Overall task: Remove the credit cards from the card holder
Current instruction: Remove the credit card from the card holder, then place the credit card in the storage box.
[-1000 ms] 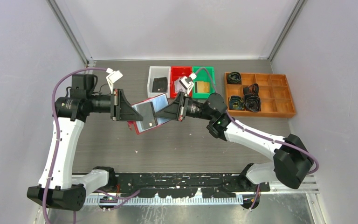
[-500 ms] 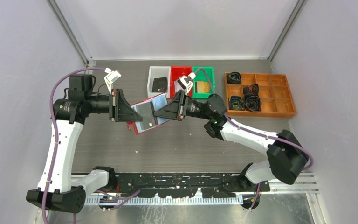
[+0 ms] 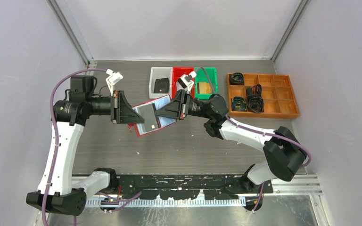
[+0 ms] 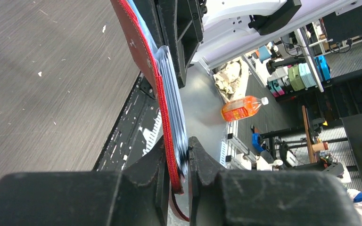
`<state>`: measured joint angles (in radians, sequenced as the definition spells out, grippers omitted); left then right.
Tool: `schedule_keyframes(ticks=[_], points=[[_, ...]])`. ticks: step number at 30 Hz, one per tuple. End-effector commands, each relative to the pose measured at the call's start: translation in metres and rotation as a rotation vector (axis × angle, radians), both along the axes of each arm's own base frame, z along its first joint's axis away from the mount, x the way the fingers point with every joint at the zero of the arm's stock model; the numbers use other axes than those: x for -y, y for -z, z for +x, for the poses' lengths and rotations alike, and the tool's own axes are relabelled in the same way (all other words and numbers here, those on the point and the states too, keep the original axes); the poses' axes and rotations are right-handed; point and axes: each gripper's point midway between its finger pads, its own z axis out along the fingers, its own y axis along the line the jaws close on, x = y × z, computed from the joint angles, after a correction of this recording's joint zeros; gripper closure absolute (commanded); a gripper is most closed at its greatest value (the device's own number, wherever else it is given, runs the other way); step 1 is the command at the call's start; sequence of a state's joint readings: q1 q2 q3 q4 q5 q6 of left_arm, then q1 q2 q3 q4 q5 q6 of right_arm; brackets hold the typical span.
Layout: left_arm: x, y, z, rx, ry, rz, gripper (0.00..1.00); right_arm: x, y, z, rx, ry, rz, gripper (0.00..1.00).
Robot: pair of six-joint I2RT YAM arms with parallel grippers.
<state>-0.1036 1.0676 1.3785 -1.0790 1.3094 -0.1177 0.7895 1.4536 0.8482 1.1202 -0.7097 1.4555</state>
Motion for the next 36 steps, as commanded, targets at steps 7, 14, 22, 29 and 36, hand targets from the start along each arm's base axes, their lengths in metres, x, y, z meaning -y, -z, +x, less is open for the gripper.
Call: schedule_keyframes(ticks=[7,14,22,29,36], points=[[-0.001,-0.016,-0.007,0.096,0.017,0.001,1.00,0.034,-0.019,0.014,0.074,0.112,0.036,0.99],[-0.007,-0.003,0.005,0.113,-0.060,0.100,1.00,0.066,-0.010,0.046,0.115,0.289,-0.089,0.99],[-0.056,0.056,0.053,0.176,-0.254,0.534,1.00,0.102,0.033,0.156,0.028,0.586,-0.414,0.99],[-0.066,0.035,0.045,0.211,-0.269,0.566,1.00,0.077,0.066,0.252,0.025,0.716,-0.587,0.99],[-0.064,0.029,0.042,0.199,-0.285,0.551,1.00,0.037,0.136,0.347,-0.051,0.785,-0.783,0.99]])
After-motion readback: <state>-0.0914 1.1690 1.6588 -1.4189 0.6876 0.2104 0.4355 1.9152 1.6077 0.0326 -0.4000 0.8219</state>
